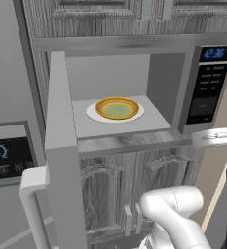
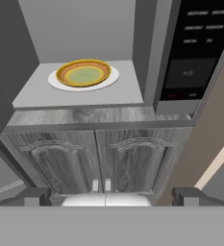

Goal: Pick the shrimp from the counter and place it in the microwave. Then turn on the microwave.

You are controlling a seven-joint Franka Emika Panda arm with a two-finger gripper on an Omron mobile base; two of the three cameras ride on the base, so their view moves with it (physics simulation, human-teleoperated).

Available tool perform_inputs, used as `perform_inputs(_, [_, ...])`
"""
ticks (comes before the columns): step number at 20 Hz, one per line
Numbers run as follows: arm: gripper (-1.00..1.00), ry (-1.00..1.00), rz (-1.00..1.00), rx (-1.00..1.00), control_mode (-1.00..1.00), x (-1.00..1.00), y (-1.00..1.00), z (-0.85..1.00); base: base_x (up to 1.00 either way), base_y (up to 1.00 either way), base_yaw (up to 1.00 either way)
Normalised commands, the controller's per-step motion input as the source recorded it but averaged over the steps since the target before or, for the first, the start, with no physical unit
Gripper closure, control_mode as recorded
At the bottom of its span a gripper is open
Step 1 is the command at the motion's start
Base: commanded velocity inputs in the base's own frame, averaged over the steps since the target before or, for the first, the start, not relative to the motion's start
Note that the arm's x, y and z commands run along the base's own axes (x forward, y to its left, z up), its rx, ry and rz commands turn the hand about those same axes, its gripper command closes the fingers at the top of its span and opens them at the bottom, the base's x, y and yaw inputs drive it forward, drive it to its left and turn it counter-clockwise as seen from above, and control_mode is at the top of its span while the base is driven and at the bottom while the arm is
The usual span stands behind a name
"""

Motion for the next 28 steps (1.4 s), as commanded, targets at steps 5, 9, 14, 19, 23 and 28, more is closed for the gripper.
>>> perform_inputs(5, [-1.0,0.0,0.0,0.0,-1.0,0.0,0.0,0.0,0.0,0.0,0.0])
perform_inputs(9, [-1.0,0.0,0.0,0.0,-1.0,0.0,0.0,0.0,0.0,0.0,0.0])
perform_inputs(14, [-1.0,0.0,0.0,0.0,-1.0,0.0,0.0,0.0,0.0,0.0,0.0])
perform_inputs(19, [-1.0,0.0,0.0,0.0,-1.0,0.0,0.0,0.0,0.0,0.0,0.0])
perform_inputs(23, [-1.0,0.0,0.0,0.0,1.0,0.0,0.0,0.0,0.0,0.0,0.0])
perform_inputs(28, [-1.0,0.0,0.0,0.0,1.0,0.0,0.0,0.0,0.0,0.0,0.0])
